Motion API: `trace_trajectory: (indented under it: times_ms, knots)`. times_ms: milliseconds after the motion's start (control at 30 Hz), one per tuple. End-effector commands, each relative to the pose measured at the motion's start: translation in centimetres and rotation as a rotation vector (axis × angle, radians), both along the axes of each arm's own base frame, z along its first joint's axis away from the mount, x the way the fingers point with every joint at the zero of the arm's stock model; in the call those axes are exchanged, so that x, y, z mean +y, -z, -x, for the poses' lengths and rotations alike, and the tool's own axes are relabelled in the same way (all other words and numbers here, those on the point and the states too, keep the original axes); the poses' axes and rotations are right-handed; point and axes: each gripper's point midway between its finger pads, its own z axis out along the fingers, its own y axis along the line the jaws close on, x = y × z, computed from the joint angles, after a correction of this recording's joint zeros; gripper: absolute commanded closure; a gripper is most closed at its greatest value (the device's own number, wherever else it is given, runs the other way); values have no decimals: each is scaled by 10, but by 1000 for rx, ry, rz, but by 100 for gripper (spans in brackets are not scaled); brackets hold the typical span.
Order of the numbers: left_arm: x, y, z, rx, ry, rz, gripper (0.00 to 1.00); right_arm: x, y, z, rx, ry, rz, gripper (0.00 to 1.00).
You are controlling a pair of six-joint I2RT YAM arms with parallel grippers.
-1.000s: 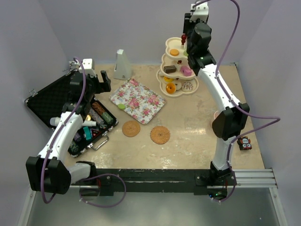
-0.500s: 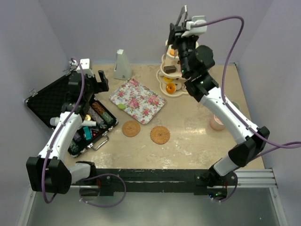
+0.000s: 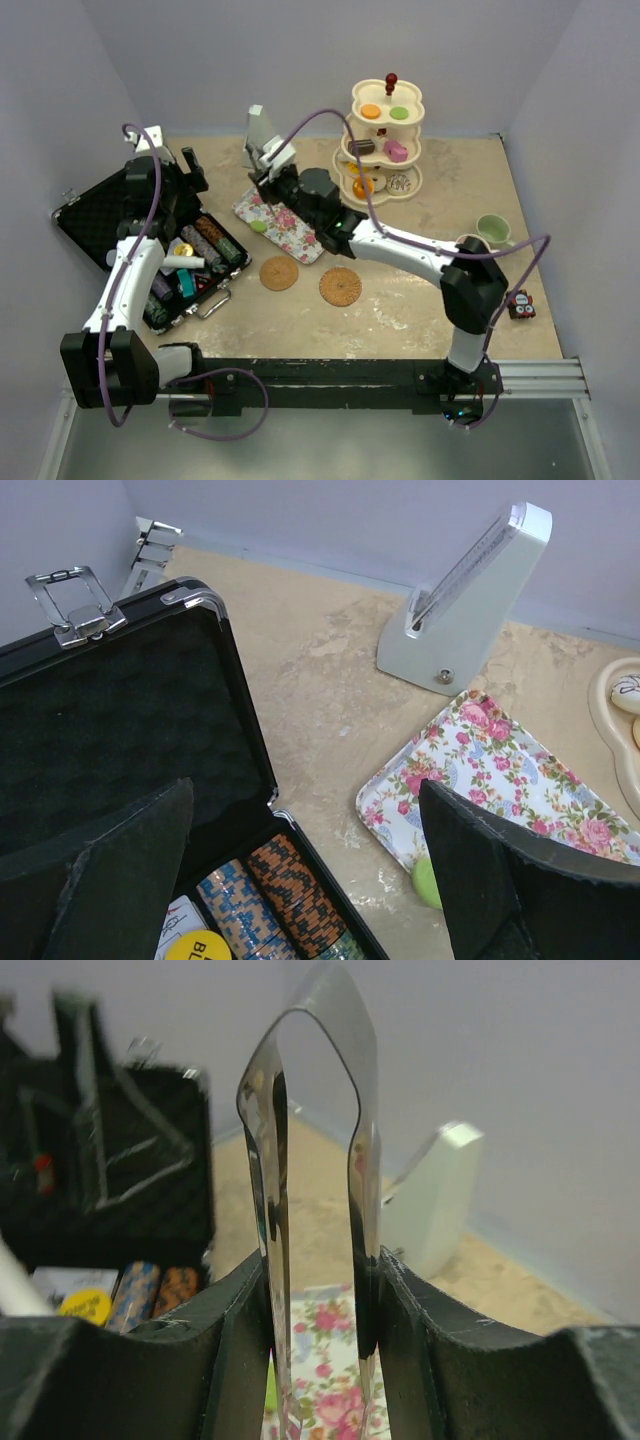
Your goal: Serve the afternoon tea
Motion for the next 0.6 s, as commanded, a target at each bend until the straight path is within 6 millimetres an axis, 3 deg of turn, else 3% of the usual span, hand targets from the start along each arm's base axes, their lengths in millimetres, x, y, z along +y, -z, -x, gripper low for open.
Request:
trace_trajectory:
  times_ms: [0,167,567]
  knots:
    - [-3,-5,-5,-38,10,23,1,48,-2,27,-113,-130,17,57]
    - [-3,-5,-5,-38,13,24,1,84,37,29,-135,-178,84,57]
    - [-6,-11,-5,-51,27,25,1,108,65,21,-222,-171,120,57]
